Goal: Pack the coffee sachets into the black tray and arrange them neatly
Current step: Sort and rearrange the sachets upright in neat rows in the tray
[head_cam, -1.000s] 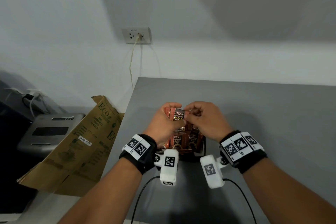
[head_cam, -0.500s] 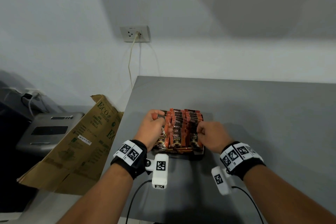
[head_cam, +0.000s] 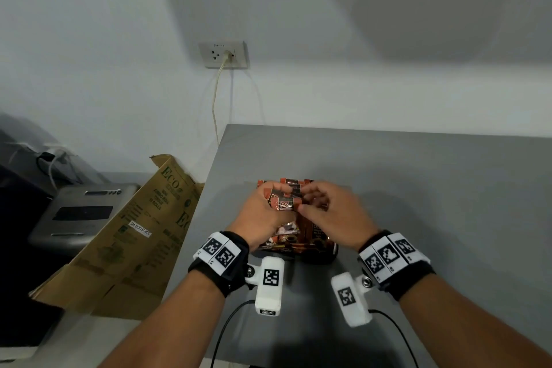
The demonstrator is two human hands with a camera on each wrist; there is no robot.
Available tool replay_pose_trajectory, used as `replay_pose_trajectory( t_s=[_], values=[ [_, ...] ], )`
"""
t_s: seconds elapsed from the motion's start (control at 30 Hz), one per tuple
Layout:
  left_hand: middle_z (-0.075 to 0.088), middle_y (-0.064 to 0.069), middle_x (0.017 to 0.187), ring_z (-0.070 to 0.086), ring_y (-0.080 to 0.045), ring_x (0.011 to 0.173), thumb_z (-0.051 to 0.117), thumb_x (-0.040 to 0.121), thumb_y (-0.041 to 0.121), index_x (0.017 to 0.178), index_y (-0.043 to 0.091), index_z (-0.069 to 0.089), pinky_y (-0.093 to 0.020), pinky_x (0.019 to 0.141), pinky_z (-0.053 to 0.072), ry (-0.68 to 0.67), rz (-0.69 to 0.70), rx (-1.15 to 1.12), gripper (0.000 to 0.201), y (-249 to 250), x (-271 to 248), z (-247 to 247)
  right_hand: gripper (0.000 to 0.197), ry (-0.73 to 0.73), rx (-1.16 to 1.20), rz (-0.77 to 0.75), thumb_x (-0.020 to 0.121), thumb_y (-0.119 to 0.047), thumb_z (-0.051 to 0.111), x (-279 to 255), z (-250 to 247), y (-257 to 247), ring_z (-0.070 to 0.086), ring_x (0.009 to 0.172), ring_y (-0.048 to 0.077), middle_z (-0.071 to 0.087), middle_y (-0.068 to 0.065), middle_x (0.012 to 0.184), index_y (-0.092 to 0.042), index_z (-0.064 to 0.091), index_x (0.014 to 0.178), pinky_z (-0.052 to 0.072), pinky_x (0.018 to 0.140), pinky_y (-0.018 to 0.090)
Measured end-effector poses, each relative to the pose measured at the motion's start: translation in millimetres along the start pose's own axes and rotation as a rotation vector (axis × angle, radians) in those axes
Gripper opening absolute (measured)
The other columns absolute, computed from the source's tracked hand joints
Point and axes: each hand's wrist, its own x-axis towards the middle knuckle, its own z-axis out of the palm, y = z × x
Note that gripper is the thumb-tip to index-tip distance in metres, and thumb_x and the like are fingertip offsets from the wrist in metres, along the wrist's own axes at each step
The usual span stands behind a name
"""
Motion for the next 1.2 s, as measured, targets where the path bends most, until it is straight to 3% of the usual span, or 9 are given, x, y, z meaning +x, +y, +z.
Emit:
replay_pose_trajectory(
  t_s=[0.13, 0.23, 0.33, 0.43, 0.6, 0.77, 1.0, 1.07, 1.2],
  values=[
    [0.070, -0.015, 0.091, 0.068, -0.024, 0.076, 0.069, 0.072, -0.023, 0.109, 0.002, 0.058, -0.037, 0.072, 0.058, -0.009, 0.038, -0.033, 0.046, 7, 0, 3, 0.017, 0.041, 0.048, 0.032, 0.085, -0.012, 0.074, 15, 7, -11, 0.064, 0.076, 0.000, 0.071, -0.010, 0.085, -0.028, 0.070, 0.087, 0.046, 0.070, 0.009],
    [0.066, -0.014, 0.085, 0.062, -0.020, 0.065, 0.061, 0.083, -0.011, 0.106, 0.006, 0.060, -0.034, 0.063, 0.054, 0.206, -0.008, -0.103, 0.028, 8, 1, -11, 0.015, 0.118, 0.050, 0.100, 0.086, -0.011, 0.072, 26, 6, -7, 0.064, 0.066, 0.001, 0.071, -0.009, 0.074, -0.024, 0.070, 0.082, 0.043, 0.057, 0.007],
    [0.062, -0.004, 0.073, 0.054, -0.013, 0.058, 0.042, 0.088, -0.009, 0.101, 0.007, 0.061, -0.029, 0.056, 0.048, 0.361, -0.043, -0.195, 0.029, 7, 2, -27, 0.013, 0.005, -0.054, 0.115, 0.086, -0.012, 0.073, 30, 20, -4, 0.062, 0.067, 0.001, 0.069, -0.009, 0.076, -0.024, 0.070, 0.082, 0.042, 0.060, 0.011],
    [0.063, -0.001, 0.072, 0.057, -0.014, 0.062, 0.040, 0.088, -0.010, 0.104, 0.008, 0.062, -0.031, 0.060, 0.048, 0.399, -0.047, -0.165, 0.032, 5, -1, -35, 0.016, -0.165, -0.183, 0.083, 0.086, -0.008, 0.071, 32, 41, -4, 0.066, 0.078, 0.002, 0.072, -0.010, 0.085, -0.024, 0.071, 0.086, 0.047, 0.071, 0.013],
    [0.066, 0.002, 0.078, 0.063, -0.016, 0.074, 0.060, 0.078, 0.001, 0.093, 0.019, 0.061, -0.033, 0.068, 0.051, 0.400, -0.044, 0.007, 0.023, -9, -8, -46, 0.026, -0.285, -0.326, 0.038, 0.087, 0.004, 0.057, 34, 64, -9, 0.068, 0.088, 0.014, 0.073, -0.002, 0.093, -0.019, 0.069, 0.090, 0.045, 0.074, 0.017],
    [0.069, -0.005, 0.086, 0.066, -0.017, 0.072, 0.058, 0.085, 0.001, 0.096, 0.021, 0.059, -0.036, 0.068, 0.055, 0.378, -0.064, 0.108, 0.023, -19, -13, -48, 0.025, -0.327, -0.381, 0.013, 0.088, 0.001, 0.061, 32, 69, -8, 0.064, 0.097, 0.014, 0.071, -0.001, 0.107, -0.017, 0.072, 0.102, 0.048, 0.084, 0.020],
    [0.071, -0.013, 0.084, 0.065, -0.018, 0.065, 0.056, 0.091, -0.005, 0.099, 0.012, 0.060, -0.033, 0.061, 0.055, 0.153, -0.013, 0.155, 0.020, -14, -12, -33, 0.022, -0.255, 0.043, 0.074, 0.089, -0.022, 0.067, 35, 32, -14, 0.067, 0.090, 0.002, 0.073, -0.010, 0.101, -0.026, 0.070, 0.110, 0.049, 0.077, 0.017],
    [0.072, -0.012, 0.085, 0.067, -0.021, 0.067, 0.061, 0.089, -0.005, 0.100, 0.016, 0.061, -0.034, 0.063, 0.057, 0.119, 0.002, 0.169, 0.024, -12, -9, -25, 0.014, -0.224, -0.049, 0.025, 0.087, -0.022, 0.071, 35, 24, -15, 0.067, 0.083, 0.000, 0.074, -0.010, 0.090, -0.026, 0.074, 0.100, 0.047, 0.073, 0.014],
    [0.072, -0.002, 0.094, 0.070, -0.036, 0.092, 0.061, 0.089, 0.000, 0.100, 0.023, 0.059, -0.055, 0.081, 0.058, 0.166, -0.041, 0.245, 0.026, -14, -5, -26, 0.012, 0.003, -0.107, 0.112, 0.087, -0.013, 0.069, 41, 4, 5, 0.065, 0.073, 0.001, 0.072, -0.010, 0.081, -0.025, 0.074, 0.089, 0.043, 0.064, 0.016]
  ],
)
